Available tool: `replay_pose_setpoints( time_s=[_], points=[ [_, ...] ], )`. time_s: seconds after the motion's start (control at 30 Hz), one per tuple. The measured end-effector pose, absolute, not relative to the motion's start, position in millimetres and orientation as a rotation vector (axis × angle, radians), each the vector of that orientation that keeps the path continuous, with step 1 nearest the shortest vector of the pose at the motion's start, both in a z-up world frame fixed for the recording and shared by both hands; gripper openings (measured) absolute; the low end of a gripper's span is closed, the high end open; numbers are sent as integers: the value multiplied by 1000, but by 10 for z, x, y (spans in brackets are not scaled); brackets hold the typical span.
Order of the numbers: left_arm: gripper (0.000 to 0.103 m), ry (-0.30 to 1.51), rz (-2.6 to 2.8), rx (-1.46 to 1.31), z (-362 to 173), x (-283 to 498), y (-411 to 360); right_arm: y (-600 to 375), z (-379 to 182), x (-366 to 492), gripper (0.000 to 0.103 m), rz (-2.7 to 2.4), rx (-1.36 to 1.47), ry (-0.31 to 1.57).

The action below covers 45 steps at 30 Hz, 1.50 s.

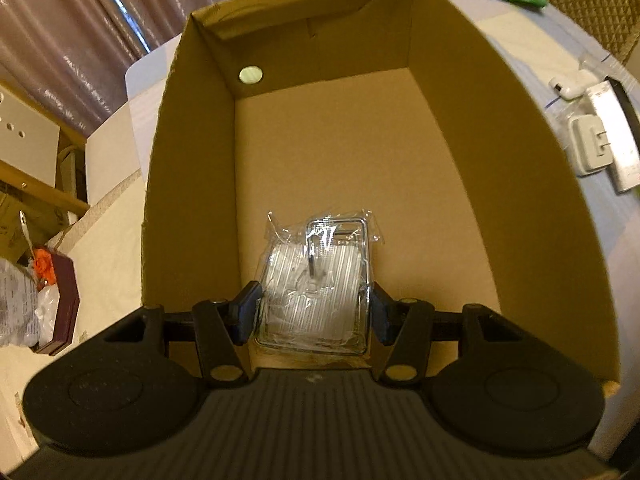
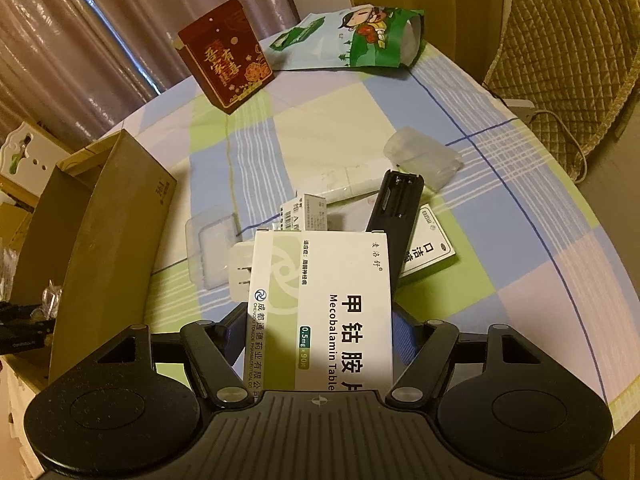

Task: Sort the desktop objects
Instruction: 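Carry the bag of hooks into the cardboard box and open the left tool, then carry the Mecobalamin box into the cardboard box and open the right tool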

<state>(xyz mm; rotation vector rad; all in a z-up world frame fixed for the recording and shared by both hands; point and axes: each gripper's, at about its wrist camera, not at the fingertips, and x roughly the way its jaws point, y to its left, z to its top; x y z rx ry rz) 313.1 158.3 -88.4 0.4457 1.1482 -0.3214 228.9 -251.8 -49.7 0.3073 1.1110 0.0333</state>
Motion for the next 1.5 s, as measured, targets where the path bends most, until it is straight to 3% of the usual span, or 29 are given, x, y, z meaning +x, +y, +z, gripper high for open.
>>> replay_pose_setpoints(
  time_s=[0.43, 0.73, 1.2, 1.5],
  points=[
    [52, 1166, -298, 474, -1002, 3116, 1583, -2380, -429, 2409, 70, 59, 267, 1100],
    [61, 1122, -306, 452, -835, 3072, 1577, -2132, -287, 2604, 70, 142, 211, 1068],
    [68, 1002, -277, 441, -378, 2962, 1696, -795, 328, 3404, 70, 551, 96, 869],
    [69, 964, -243, 428, -261, 3026, 1860, 238, -191, 4023, 70, 729, -24, 945]
  ],
)
